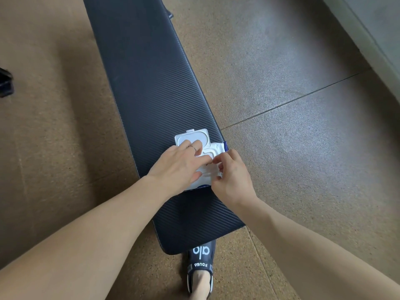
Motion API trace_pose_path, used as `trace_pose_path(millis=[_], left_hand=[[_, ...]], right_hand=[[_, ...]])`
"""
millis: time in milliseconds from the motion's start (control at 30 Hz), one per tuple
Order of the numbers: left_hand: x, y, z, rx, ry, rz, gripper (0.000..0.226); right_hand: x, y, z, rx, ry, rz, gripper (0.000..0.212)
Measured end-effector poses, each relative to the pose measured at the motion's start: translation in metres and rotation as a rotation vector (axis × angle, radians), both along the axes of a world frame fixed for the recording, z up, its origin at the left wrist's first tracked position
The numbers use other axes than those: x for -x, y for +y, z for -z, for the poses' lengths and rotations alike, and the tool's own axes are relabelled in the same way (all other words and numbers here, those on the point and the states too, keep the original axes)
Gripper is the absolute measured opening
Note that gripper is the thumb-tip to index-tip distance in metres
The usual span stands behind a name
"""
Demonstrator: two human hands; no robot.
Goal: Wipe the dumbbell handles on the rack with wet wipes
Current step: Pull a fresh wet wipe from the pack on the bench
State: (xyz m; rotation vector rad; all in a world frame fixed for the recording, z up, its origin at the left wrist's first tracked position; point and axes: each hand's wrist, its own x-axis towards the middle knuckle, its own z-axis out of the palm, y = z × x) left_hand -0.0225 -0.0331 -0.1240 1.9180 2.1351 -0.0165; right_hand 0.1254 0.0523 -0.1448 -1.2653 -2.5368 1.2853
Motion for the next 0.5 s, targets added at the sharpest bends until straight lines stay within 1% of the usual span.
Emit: trace_pose_path(millis=[100, 300, 400, 500], left_hand=[[0.005, 0.003, 0.0, 0.03, 0.008, 0.047, 0.036], [0.012, 0.018, -0.008, 0.129, 0.094, 0.166, 0.024], [0.012, 0.024, -0.011, 0.155, 0.153, 0.232, 0.034], [0.008, 0.031, -0.008, 0.177, 0.216, 0.301, 0.034]], right_hand=[[0.001, 0.001, -0.001, 0.007, -0.006, 0.004, 0.02], [0.001, -0.001, -0.003, -0.004, 0.005, 0.003, 0.016], [0.002, -0.002, -0.006, 0.008, -0.002, -0.006, 0.02], [0.003, -0.002, -0.008, 0.024, -0.01, 0.003, 0.024]])
